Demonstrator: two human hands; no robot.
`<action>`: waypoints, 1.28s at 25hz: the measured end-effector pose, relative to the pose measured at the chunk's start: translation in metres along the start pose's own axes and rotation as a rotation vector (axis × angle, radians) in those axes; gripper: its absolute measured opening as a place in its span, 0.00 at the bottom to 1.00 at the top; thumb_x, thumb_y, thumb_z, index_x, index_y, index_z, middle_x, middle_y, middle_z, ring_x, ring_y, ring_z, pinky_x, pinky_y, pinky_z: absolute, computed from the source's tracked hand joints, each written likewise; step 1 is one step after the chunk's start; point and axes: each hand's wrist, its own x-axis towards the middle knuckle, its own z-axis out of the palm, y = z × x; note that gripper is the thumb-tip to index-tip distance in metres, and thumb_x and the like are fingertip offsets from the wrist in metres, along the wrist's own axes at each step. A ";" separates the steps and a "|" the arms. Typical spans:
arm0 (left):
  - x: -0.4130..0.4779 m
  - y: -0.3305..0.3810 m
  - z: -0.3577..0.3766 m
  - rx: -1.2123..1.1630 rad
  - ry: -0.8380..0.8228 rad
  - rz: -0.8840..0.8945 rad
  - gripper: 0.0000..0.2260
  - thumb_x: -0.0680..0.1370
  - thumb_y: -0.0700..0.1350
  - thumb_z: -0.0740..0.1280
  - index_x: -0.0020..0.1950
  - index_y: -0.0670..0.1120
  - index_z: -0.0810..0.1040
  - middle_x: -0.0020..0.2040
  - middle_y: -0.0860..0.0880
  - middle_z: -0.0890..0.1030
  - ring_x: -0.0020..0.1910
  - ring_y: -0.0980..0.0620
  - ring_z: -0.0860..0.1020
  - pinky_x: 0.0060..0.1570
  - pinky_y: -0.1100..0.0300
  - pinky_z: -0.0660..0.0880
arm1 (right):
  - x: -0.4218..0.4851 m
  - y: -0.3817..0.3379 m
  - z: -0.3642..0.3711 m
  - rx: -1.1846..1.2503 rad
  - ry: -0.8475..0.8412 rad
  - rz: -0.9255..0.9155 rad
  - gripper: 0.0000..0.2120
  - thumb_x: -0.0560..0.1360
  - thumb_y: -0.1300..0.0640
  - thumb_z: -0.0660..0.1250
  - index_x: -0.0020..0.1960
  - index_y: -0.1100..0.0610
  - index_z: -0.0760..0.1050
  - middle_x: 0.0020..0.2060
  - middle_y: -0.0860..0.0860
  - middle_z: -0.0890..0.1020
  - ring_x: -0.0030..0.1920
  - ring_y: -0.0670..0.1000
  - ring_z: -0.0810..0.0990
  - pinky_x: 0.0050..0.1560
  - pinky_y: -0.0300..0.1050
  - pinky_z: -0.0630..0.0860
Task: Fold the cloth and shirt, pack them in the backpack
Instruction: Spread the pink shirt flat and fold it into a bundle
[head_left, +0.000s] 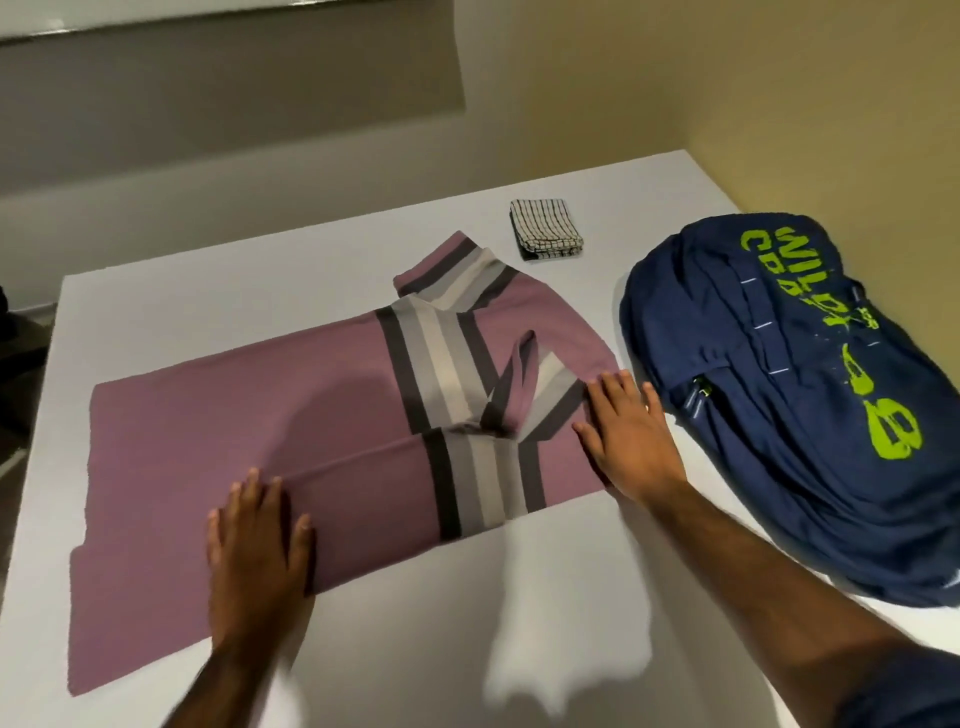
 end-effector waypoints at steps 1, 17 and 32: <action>0.012 0.029 0.005 -0.036 -0.010 0.122 0.27 0.82 0.56 0.54 0.76 0.41 0.69 0.79 0.39 0.65 0.79 0.39 0.62 0.78 0.39 0.53 | 0.013 0.003 -0.006 0.002 0.032 -0.041 0.27 0.84 0.45 0.54 0.79 0.56 0.60 0.77 0.56 0.65 0.78 0.58 0.59 0.79 0.61 0.52; 0.090 0.239 0.058 0.112 -0.142 0.242 0.16 0.82 0.55 0.66 0.67 0.51 0.77 0.70 0.50 0.77 0.75 0.48 0.69 0.80 0.40 0.50 | 0.156 -0.017 -0.026 0.040 0.088 -0.317 0.10 0.75 0.55 0.73 0.55 0.53 0.84 0.54 0.52 0.83 0.58 0.55 0.77 0.64 0.51 0.71; 0.068 0.212 0.045 -0.047 -0.282 0.572 0.20 0.78 0.49 0.71 0.69 0.48 0.74 0.74 0.48 0.72 0.76 0.49 0.67 0.81 0.45 0.45 | -0.004 0.035 -0.015 0.036 0.222 -0.223 0.11 0.75 0.60 0.71 0.57 0.59 0.82 0.66 0.57 0.77 0.71 0.59 0.70 0.79 0.59 0.51</action>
